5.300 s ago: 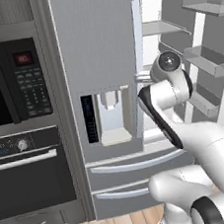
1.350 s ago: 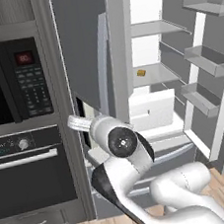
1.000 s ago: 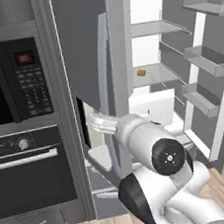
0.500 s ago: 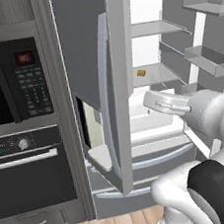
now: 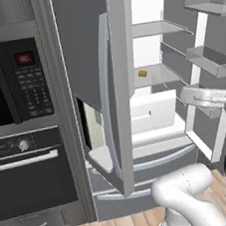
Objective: Take the cakes from the fridge and place them on the empty tray on the dining counter.
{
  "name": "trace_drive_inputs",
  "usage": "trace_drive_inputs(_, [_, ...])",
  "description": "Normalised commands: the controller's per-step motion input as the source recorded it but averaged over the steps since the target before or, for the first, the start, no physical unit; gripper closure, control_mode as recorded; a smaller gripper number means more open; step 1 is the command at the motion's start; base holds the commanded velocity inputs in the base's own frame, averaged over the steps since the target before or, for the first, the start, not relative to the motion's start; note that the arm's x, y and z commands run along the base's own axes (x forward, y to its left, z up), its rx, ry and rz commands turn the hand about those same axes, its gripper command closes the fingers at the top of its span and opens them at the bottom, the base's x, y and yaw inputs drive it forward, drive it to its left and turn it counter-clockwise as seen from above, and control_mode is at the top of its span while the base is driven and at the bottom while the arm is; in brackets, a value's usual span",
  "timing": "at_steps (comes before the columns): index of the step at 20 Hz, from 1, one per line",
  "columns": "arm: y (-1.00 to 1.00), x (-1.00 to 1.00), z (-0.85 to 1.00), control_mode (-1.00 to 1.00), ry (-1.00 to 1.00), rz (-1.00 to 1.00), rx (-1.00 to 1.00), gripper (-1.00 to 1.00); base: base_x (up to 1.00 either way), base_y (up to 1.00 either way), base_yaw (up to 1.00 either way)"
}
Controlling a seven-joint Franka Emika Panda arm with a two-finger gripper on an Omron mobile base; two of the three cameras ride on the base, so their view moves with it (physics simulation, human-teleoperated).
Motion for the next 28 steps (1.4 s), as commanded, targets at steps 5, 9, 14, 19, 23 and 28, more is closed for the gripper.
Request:
trace_drive_inputs(5, [0.00, -0.04, -0.03, -1.00, 0.15, 0.05, -0.69, -1.00, 0.00, 0.00, 0.00])
trace_drive_inputs(9, [-0.35, 0.00, 0.00, -1.00, 0.32, 0.03, -0.67, -1.00, 0.00, 0.00, 0.00])
trace_drive_inputs(14, [-0.56, 0.01, -0.07, -1.00, 0.38, 0.09, -0.54, -1.00, 0.00, 0.00, 0.00])
trace_drive_inputs(19, [-0.30, 0.44, -0.33, -1.00, 0.00, 0.30, 0.05, -1.00, 0.00, 0.00, 0.00])
trace_drive_inputs(23, [-0.03, 0.53, -0.23, -1.00, -0.26, 0.44, 0.17, -1.00, 0.00, 0.00, 0.00])
trace_drive_inputs(28, [0.11, 0.74, -0.21, -1.00, -0.17, 0.31, 0.06, -1.00, 0.00, 0.00, 0.00])
